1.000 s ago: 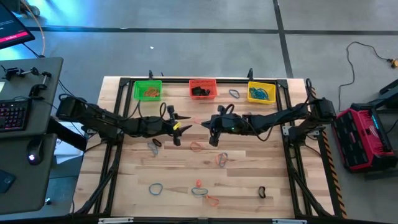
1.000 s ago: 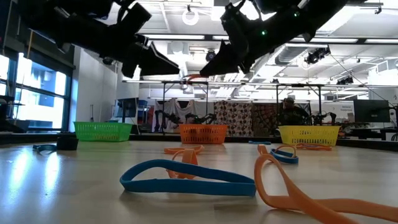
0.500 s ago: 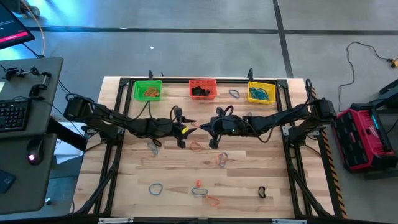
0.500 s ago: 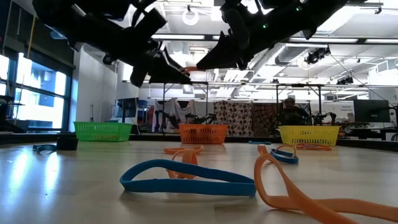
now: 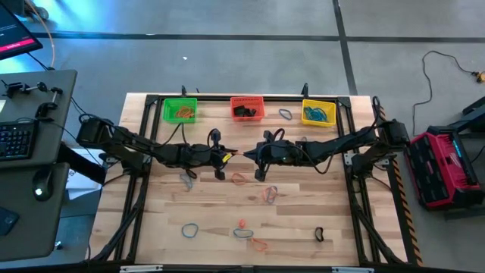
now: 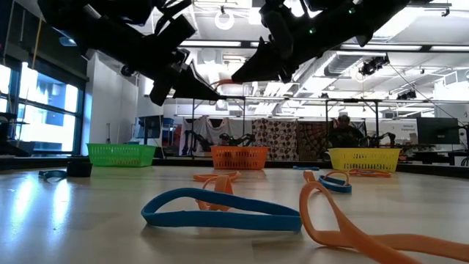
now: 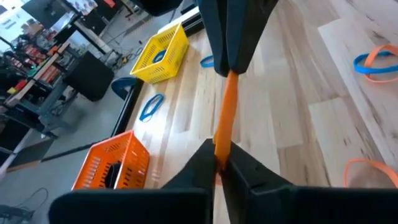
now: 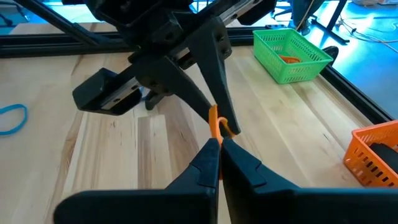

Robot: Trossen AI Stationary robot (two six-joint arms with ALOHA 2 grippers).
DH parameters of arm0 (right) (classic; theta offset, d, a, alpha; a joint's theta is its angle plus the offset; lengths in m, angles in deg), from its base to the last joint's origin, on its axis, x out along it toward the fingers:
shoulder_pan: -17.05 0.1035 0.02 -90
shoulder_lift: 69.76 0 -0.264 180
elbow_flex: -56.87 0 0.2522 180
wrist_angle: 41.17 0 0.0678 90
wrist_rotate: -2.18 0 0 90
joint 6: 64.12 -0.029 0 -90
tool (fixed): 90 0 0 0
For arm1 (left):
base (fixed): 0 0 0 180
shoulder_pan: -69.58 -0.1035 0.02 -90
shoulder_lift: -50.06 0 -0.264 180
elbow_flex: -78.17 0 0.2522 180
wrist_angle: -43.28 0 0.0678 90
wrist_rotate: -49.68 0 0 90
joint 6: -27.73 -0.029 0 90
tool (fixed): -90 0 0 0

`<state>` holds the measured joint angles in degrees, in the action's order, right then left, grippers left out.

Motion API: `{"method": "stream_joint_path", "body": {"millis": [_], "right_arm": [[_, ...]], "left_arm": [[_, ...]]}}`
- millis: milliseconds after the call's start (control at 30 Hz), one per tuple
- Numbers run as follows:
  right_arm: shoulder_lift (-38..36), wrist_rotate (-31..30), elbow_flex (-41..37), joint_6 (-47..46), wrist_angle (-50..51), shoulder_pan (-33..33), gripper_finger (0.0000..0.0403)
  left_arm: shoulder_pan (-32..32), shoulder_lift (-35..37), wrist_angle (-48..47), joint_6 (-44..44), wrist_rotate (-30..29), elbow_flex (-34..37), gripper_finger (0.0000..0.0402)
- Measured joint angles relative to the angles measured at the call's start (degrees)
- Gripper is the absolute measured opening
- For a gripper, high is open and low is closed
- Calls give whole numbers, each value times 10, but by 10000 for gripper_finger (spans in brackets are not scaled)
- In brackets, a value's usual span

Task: Sort rubber bands into baskets
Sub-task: Put the orange rubber band into the green bin

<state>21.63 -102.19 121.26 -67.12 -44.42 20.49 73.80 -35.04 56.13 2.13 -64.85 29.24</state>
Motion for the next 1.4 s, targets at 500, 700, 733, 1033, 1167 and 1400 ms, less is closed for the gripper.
{"method": "stream_joint_path", "body": {"millis": [500, 700, 733, 1033, 1167, 1400], "right_arm": [[0, -90, 0, 20, 20, -4, 145], [0, -114, 0, 5, 61, -12, 146], [0, -115, 0, 4, 65, -12, 139], [0, -108, 0, 15, 69, -12, 44], [0, -91, 0, 19, 69, -12, 6], [0, -90, 0, 19, 70, -12, 9]], "left_arm": [[-67, 44, -285, 103, -28, -76, 1], [-165, 98, -486, 190, -14, -112, 1], [-187, 109, -514, 206, -13, -116, 1], [-428, 129, -687, 223, 49, -153, 1], [-520, 98, -696, 210, 104, -167, 1], [-609, 11, -722, 219, 170, -200, 1]]}}
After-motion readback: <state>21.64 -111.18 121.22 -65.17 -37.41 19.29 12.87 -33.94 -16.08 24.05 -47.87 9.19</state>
